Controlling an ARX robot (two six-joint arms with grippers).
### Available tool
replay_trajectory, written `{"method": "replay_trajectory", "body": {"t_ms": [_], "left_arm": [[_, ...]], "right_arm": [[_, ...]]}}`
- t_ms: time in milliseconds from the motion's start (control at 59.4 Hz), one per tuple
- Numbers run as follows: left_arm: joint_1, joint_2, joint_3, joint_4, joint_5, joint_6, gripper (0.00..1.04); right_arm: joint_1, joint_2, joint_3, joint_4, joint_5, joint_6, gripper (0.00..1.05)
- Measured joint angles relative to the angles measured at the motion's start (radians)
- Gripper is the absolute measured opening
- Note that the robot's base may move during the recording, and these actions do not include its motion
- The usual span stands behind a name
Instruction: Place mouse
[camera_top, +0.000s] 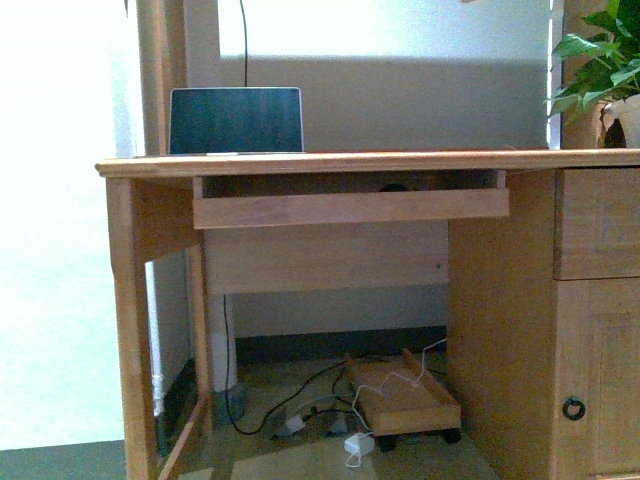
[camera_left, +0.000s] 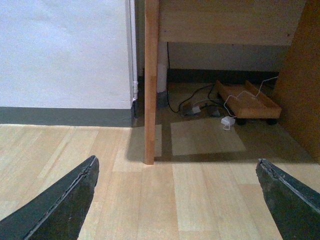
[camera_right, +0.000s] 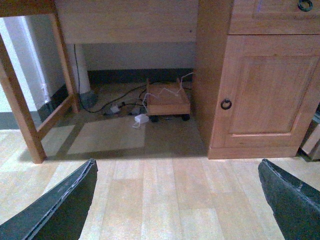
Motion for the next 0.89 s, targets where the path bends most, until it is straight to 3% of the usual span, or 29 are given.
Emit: {"method": "replay_trajectory", "body": {"t_ms": [892], "left_arm": [[0.000, 0.000, 0.000, 0.000, 0.000, 0.000, 0.97]], "right_arm": [[0.000, 0.000, 0.000, 0.000, 0.000, 0.000, 0.97]]}}
